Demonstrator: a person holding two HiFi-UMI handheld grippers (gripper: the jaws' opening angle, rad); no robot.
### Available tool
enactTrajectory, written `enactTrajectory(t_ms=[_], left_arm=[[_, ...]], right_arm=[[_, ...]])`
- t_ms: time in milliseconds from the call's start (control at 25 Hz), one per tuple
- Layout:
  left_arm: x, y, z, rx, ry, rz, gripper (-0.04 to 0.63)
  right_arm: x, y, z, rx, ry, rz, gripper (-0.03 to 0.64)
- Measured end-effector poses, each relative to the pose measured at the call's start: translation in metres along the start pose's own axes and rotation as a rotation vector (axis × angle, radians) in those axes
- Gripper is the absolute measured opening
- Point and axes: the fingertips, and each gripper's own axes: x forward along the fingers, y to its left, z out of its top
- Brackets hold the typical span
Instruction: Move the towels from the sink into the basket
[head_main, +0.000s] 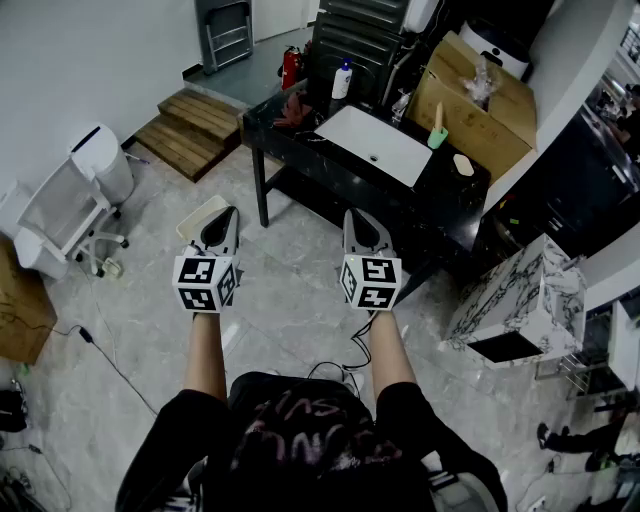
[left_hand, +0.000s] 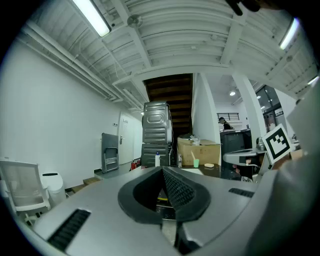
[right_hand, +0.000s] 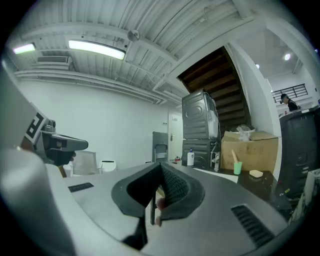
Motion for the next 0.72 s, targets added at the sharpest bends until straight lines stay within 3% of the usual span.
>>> enactTrajectory(t_ms=[520, 720], left_arm=[[0.004, 0.008, -0.005, -0.02, 0.006, -0.011, 0.005], [-0.002, 0.019, -0.009, -0.017, 0.007, -0.03, 0.005]], right_arm=[[0.01, 0.01, -0.001, -0.006, 0.006, 0.005, 0.015], [0.012, 0.035, -0.003, -0.015, 0.006, 0.001, 0.015]])
